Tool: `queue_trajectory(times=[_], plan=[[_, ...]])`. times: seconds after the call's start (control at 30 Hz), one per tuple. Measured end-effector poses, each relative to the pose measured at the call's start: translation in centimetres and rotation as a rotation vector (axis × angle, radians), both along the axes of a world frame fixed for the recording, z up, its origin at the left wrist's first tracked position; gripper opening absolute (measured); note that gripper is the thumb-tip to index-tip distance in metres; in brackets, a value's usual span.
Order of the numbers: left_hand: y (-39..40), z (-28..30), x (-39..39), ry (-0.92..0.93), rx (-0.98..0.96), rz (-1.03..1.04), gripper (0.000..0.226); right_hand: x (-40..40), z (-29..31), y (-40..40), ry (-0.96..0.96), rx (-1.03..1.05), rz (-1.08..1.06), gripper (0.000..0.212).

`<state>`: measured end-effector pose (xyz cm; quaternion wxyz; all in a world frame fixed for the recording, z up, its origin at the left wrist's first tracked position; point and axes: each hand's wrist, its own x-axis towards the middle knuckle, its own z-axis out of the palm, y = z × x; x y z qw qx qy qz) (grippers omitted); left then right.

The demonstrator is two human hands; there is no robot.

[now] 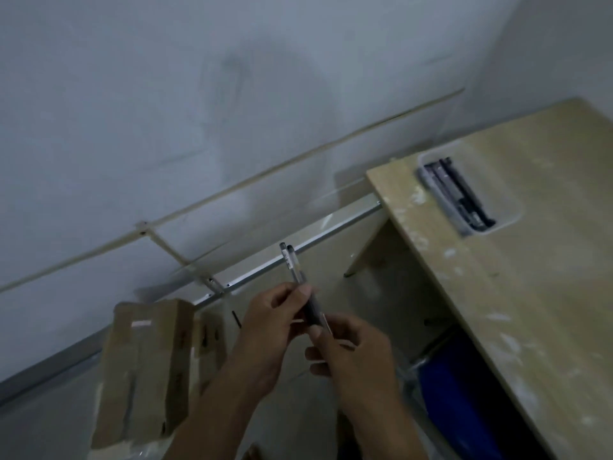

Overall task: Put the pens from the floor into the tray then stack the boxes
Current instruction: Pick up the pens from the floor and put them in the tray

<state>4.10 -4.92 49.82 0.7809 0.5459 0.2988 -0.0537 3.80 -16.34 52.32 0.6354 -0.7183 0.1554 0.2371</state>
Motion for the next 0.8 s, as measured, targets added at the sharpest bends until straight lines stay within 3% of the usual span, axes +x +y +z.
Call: queue_trajectory(times=[0.17,0.4,0.53,0.6,0.8], plan=[[-6.7,3.4,5.8,-0.089,-0.074,-0.042,0.023,4.4,4.1,-5.7,-0.107,-0.101,-0.086,0.016],[-14.3,5.8,15.4,-0.132,-0.01,-0.12,0.028,12.9,6.6,-13.7,-0.209,-0.067,-0.255,0.008],[-15.7,4.3,19.7,-0.115,0.362,-0.106,0.03,18.5,5.7,-17.1,-0.267,-0.21,-0.277,0.01],[-15.8,3.2,21.1,-0.082,0.566,-0.139,0.041,21.2,4.7,-18.4,-0.254,-0.259,-0.296,0.005],[-16.7,0.5,22.8,-0.116,0.687,-0.305,0.066,26.0,1.7,-20.0,-0.18,-0.404,-0.221,0.005]])
